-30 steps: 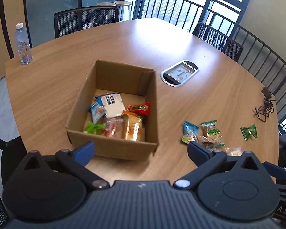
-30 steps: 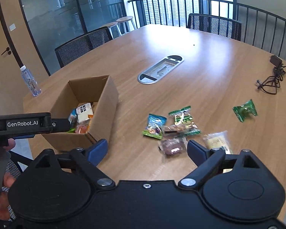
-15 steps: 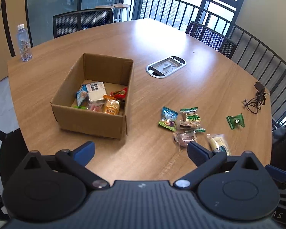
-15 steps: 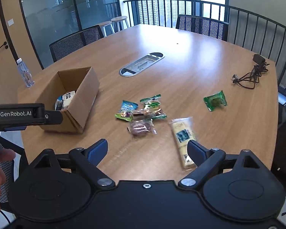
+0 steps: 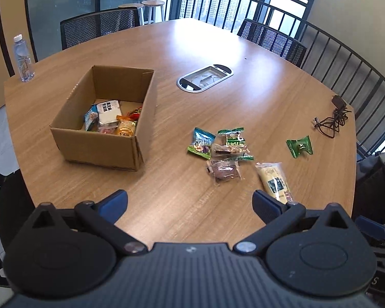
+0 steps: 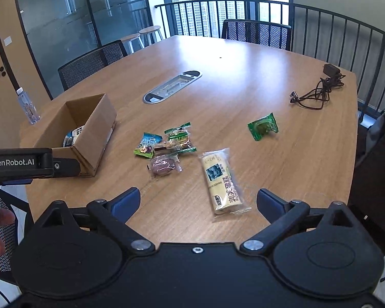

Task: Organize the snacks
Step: 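Move both tools back toward the remaining snacks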

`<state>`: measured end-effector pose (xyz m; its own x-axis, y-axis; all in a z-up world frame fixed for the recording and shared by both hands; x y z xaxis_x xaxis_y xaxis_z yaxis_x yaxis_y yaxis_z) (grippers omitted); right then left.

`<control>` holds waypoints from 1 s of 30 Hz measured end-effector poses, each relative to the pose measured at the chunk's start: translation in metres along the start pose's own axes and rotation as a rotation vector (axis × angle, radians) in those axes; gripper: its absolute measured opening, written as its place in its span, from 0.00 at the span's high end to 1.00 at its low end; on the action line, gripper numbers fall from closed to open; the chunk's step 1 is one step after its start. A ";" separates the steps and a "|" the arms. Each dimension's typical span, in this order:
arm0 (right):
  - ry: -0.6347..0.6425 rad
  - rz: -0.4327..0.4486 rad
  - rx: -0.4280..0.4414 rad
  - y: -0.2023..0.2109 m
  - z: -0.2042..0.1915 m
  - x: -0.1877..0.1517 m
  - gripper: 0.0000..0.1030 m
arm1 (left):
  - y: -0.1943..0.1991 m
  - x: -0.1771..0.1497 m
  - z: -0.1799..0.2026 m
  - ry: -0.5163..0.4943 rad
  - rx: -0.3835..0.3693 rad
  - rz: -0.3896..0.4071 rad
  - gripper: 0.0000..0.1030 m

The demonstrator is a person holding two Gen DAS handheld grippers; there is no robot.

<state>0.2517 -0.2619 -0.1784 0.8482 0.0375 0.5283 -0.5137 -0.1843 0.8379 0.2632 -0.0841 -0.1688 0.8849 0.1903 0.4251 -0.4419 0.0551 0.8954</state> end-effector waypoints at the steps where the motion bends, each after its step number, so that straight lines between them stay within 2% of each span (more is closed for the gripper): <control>1: -0.004 -0.003 0.002 -0.001 0.002 -0.001 0.05 | -0.001 0.001 0.002 -0.004 0.000 -0.001 0.00; 6: -0.010 -0.007 0.011 -0.006 0.004 0.002 0.05 | -0.011 0.007 0.011 -0.026 -0.022 -0.007 0.00; 11: -0.029 -0.021 -0.014 -0.012 0.009 0.007 0.06 | -0.029 0.013 0.020 -0.038 -0.049 -0.050 0.02; 16: -0.055 -0.053 -0.042 -0.029 0.017 0.012 0.16 | -0.048 0.023 0.024 -0.041 -0.060 -0.082 0.05; 24: -0.064 -0.106 -0.057 -0.057 0.020 0.018 0.24 | -0.085 0.038 0.024 -0.034 -0.069 -0.152 0.17; 30: -0.059 -0.161 -0.036 -0.080 0.026 0.024 0.27 | -0.111 0.047 0.030 -0.037 -0.089 -0.197 0.18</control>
<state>0.3168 -0.2723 -0.2359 0.9257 0.0058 0.3783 -0.3735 -0.1457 0.9161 0.3588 -0.1108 -0.2444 0.9597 0.1307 0.2488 -0.2693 0.1746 0.9471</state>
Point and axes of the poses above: each gripper's, at about its wrist camera, not at the fingertips, and y roughly against the way its jaws point, z to its right, x to its top, the point moved 10 cm from there along -y, roughly the way its jaws point, and after that the axes turned 12 degrees about -z, right-handed, at the moved point
